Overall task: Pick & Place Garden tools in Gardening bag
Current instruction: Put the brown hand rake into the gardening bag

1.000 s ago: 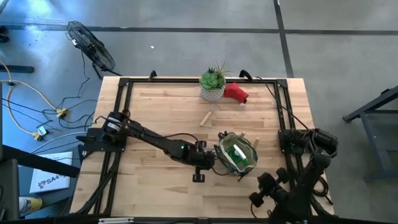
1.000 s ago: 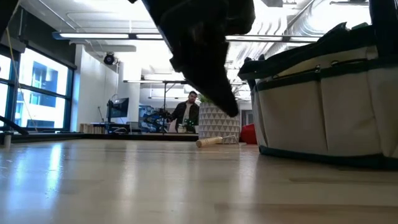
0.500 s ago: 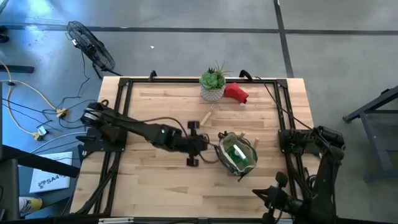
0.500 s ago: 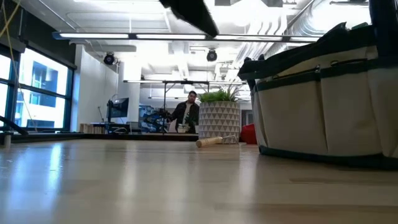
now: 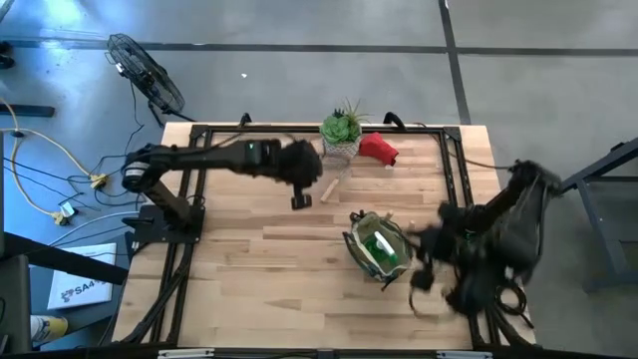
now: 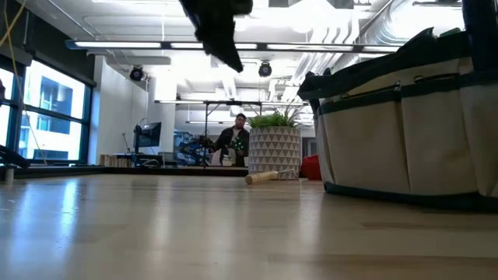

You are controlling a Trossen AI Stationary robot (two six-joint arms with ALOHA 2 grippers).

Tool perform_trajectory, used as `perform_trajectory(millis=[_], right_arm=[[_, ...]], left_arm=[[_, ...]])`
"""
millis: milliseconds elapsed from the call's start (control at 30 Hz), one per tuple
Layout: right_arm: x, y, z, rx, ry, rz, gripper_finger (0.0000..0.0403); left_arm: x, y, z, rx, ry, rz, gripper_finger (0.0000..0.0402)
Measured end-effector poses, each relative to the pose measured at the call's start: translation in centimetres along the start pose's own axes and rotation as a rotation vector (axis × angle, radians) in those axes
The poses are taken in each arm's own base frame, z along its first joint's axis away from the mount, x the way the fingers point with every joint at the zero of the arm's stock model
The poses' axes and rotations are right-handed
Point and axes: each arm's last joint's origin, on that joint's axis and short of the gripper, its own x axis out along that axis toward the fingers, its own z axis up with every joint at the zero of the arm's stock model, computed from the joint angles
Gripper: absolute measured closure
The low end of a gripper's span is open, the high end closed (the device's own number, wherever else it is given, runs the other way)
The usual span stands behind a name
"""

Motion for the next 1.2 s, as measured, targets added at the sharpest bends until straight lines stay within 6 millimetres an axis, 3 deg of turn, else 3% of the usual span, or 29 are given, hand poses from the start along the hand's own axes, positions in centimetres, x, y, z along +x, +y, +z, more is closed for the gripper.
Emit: perform_trajectory(millis=[233,433,600,733,967,1200], right_arm=[[2.6,-8.0,4.0,-0.02,0.123,-0.103,0.0286],[5.7,-14.4,5.8,0.019,0.261,-0.243,0.0216],[8.2,-18.4,6.2,0.123,0.4,-0.257,0.0168],[9.5,-19.8,5.5,0.204,0.478,-0.23,0.0151],[11.2,-19.7,3.8,0.187,0.564,-0.238,0.0148],[13.2,-18.5,1.4,0.196,0.621,-0.251,0.0148]], left_arm=[[0.9,4.3,-0.5,-0.061,0.015,0.014,0.0402],[2.1,5.8,-0.6,-0.021,0.011,0.022,0.04],[3.5,6.3,-0.1,0.006,-0.034,0.043,0.0372],[4.9,6.5,0.4,0.072,-0.069,0.085,0.0322],[5.6,6.6,0.1,0.041,-0.037,0.099,0.0221],[5.6,6.2,-0.4,-0.147,0.0,0.009,0.0195]])
